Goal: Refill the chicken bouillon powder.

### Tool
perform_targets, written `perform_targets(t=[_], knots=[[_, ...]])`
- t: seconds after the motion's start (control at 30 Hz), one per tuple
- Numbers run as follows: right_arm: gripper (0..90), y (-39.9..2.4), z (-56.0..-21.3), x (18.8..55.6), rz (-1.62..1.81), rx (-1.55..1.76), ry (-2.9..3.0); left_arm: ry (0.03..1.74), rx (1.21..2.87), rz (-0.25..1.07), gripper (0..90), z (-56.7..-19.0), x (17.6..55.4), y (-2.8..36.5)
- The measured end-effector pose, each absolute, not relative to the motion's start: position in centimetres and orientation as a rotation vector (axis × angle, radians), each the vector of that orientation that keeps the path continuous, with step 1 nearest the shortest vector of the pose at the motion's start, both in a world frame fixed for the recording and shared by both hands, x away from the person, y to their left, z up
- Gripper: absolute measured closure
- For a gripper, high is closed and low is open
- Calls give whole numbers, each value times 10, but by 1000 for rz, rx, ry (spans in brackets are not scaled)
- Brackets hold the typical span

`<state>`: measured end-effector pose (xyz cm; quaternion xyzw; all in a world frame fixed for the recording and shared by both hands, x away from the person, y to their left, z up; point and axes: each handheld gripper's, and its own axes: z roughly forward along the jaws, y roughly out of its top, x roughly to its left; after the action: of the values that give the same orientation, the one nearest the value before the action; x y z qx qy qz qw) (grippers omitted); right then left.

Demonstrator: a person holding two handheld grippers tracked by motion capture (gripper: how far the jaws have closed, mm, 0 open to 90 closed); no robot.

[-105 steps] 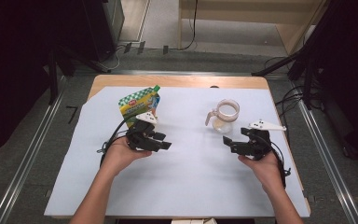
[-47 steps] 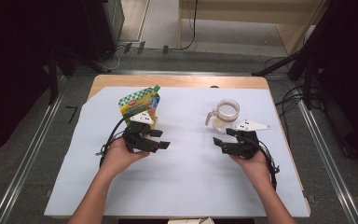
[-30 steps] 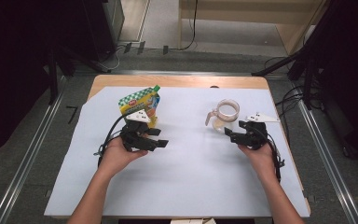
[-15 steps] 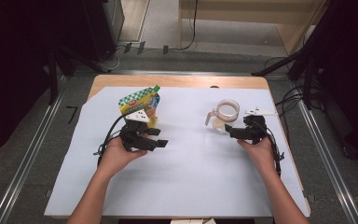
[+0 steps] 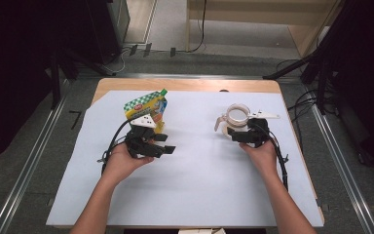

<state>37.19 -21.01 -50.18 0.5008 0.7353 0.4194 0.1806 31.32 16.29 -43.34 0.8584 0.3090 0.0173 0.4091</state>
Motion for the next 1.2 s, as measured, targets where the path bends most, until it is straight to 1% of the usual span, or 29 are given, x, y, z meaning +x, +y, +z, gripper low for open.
perform_targets(t=[0.33,0.5,0.67,0.97,1.2], knots=[[79,-196,-510,385,1233,1429,1976,781,2168,38,399,-435,314,161],[95,-195,-511,385,1232,1394,1964,780,2163,32,398,-436,314,161],[113,-193,-509,383,1202,1356,1961,779,2167,35,398,-435,314,161],[117,-193,-504,377,1211,1355,1963,786,2165,31,398,-436,314,162],[118,-191,-488,361,1254,1278,1992,783,2166,31,398,-436,314,161]])
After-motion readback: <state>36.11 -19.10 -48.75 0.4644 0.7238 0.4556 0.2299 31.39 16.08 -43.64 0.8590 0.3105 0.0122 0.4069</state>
